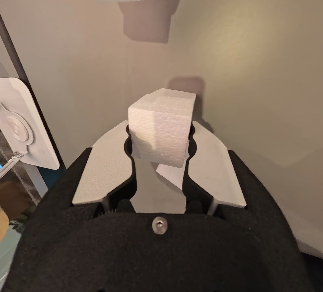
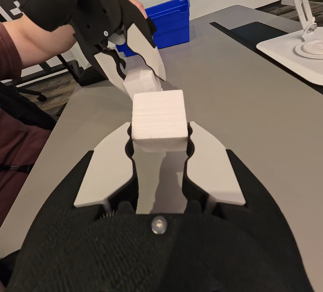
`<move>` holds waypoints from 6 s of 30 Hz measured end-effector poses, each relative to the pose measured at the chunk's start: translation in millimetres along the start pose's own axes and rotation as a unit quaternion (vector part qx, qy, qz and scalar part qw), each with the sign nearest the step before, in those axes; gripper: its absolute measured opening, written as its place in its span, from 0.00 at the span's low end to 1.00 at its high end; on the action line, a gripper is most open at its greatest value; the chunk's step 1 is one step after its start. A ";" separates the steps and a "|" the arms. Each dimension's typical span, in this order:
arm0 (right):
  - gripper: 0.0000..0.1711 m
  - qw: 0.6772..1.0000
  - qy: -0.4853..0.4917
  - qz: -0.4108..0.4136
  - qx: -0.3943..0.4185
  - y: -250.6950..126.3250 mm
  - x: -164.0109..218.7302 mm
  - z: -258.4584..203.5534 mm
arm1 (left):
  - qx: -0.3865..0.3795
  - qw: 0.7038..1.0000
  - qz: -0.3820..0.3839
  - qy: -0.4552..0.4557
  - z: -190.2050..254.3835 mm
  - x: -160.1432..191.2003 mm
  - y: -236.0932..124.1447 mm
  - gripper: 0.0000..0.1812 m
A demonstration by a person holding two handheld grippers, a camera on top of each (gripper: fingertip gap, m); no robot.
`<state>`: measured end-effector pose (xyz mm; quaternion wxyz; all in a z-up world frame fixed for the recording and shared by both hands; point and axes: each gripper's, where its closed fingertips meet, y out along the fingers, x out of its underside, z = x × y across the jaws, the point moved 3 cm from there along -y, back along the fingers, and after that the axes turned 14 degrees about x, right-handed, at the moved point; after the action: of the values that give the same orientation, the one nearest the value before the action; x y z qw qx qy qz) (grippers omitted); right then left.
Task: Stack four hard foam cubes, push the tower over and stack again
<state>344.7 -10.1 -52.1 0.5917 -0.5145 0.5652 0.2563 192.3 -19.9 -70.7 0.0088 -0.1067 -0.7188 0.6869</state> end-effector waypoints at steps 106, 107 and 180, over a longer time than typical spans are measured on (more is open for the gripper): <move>0.43 0.969 -0.136 -0.201 0.040 74.3 -68.3 -57.1 | -0.132 0.865 0.329 -0.355 39.2 87.1 34.2 0.47; 0.43 0.970 -0.136 -0.197 0.042 67.8 -68.7 -54.0 | -0.139 0.865 0.324 -0.358 35.8 86.7 36.2 0.43; 0.00 0.989 -0.002 -0.087 0.120 5.4 2.6 9.0 | -0.113 0.782 0.603 -0.110 -51.5 151.4 -119.3 0.00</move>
<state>344.1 -0.9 -57.7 0.6706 -0.4865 0.5436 0.1347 35.7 51.9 29.9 -0.4987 -0.4419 -0.5766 0.4727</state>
